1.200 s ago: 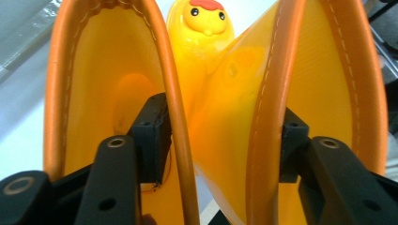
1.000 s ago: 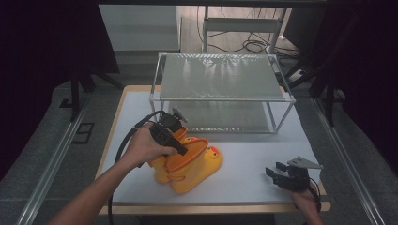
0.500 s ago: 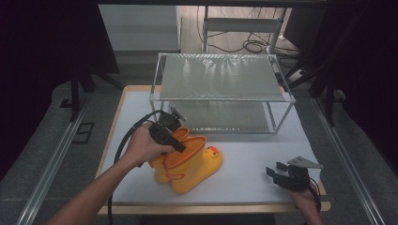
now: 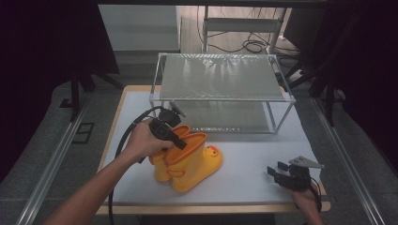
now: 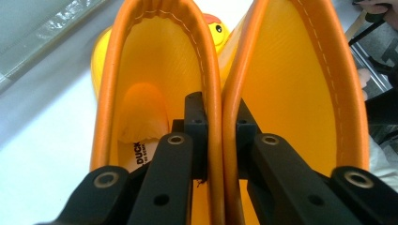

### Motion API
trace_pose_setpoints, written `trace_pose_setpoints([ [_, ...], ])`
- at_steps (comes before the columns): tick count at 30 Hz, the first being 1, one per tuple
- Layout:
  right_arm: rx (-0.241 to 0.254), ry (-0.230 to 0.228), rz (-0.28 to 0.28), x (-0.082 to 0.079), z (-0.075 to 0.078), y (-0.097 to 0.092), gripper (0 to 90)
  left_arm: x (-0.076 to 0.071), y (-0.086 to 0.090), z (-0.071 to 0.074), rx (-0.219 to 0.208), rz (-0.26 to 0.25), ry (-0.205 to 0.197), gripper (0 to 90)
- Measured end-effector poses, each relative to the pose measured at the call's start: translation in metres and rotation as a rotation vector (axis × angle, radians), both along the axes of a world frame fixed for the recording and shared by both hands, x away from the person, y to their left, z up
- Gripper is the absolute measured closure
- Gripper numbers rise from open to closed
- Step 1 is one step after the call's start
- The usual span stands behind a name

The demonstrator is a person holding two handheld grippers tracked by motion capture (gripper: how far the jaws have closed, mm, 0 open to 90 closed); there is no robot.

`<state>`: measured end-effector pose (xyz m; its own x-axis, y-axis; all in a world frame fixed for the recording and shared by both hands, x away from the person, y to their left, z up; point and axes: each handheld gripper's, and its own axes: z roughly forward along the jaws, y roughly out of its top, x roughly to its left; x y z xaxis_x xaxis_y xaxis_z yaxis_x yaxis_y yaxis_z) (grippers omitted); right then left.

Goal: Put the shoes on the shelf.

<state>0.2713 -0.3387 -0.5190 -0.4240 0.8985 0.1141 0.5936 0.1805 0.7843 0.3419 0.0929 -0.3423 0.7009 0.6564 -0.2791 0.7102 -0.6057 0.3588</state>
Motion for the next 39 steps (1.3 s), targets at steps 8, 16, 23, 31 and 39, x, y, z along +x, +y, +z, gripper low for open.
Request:
trace_pose_setpoints([
  [8,0.008,-0.005,-0.011,0.0,0.001,-0.003,44.0,0.003,-0.005,0.01,-0.011,-0.03,0.003,82.2],
  [16,0.009,-0.008,-0.019,-0.001,0.003,-0.005,44.2,-0.001,-0.015,0.031,-0.048,-0.07,-0.007,82.2],
  [23,0.011,-0.003,-0.023,-0.001,0.002,-0.005,44.3,-0.002,-0.017,0.048,-0.105,-0.083,-0.021,82.2],
  [31,0.017,-0.002,-0.03,0.0,0.002,-0.006,44.5,0.0,-0.029,0.071,-0.133,-0.1,-0.034,82.2],
  [39,0.025,-0.002,-0.04,0.0,0.002,-0.008,44.5,0.0,-0.051,0.098,-0.143,-0.147,-0.048,82.2],
])
